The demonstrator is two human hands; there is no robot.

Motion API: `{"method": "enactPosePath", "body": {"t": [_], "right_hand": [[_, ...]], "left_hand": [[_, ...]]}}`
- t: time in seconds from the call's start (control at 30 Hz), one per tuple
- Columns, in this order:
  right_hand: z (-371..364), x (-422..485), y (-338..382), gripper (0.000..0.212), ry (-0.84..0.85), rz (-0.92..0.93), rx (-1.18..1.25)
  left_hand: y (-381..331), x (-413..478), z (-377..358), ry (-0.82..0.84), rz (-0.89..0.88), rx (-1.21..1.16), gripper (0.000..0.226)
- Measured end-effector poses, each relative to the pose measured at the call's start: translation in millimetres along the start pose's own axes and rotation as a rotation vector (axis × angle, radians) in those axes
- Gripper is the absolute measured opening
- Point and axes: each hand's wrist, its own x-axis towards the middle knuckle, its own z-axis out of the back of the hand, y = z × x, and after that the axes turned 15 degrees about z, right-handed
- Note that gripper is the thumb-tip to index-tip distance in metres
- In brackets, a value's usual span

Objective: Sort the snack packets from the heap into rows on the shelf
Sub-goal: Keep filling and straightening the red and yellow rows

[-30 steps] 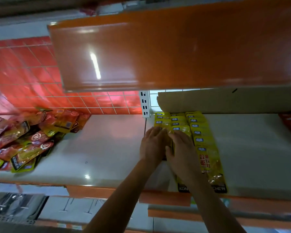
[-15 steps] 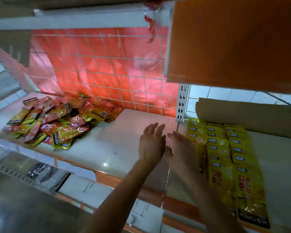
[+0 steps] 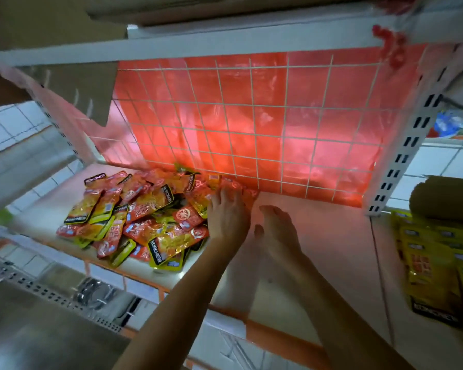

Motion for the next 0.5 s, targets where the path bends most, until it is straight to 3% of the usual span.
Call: {"method": "enactPosePath", "body": {"t": [0.2, 0.4, 0.5], "right_hand": [[-11.1, 39.1, 20.0, 0.037, -0.109, -0.025, 0.139], [-23.4, 59.4, 26.3, 0.026, -0.286, -0.138, 0.233], [-27.6, 67.6, 38.1, 0.028, -0.387, -0.175, 0.324]], "left_hand": [[28.8, 34.7, -7.7, 0.138, -0.177, 0.021, 0.064], [48.0, 47.8, -0.3, 0.184, -0.273, -0.258, 0.045], [57.1, 50.1, 9.8, 0.098, -0.164, -0.487, 0.034]]}}
